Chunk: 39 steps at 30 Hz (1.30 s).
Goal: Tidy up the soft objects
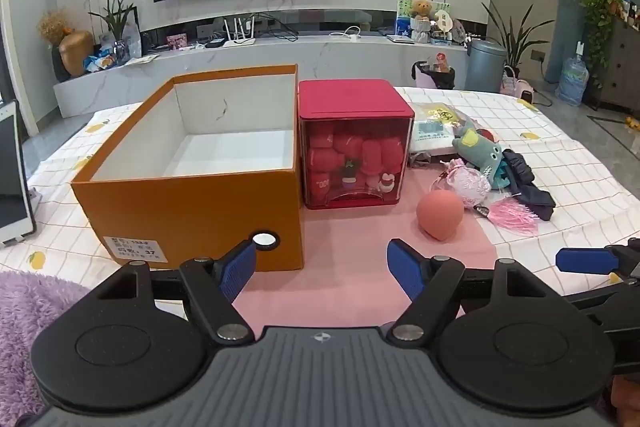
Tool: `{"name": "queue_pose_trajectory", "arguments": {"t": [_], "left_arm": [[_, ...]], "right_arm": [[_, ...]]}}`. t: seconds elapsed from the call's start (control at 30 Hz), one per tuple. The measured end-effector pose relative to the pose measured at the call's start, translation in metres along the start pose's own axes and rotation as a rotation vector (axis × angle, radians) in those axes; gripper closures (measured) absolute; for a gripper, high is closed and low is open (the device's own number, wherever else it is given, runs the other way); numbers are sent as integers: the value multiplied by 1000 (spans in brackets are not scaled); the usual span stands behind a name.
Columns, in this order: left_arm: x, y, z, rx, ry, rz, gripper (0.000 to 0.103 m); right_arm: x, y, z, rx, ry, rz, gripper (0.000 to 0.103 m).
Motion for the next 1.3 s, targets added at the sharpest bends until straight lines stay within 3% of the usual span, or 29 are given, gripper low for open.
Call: {"name": "queue_pose_trajectory", "arguments": {"t": [0.4,1.3], "left_arm": [[4,1,0,-31,42,16,15],[4,3,2,-20,26,9,15]], "right_arm": [[-3,2,1,-3,13,-13,4],[2,0,1,-5,20,-1,4]]}}
Point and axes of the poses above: each gripper's, at about its wrist camera, not at the fingertips, and x roughly the way its jaws point, z to its left, y to its underside, the point moved 3 cm from there along x, roughly the way its jaws point, and after that the axes turned 8 degrees about z, right-handed, at the moved point
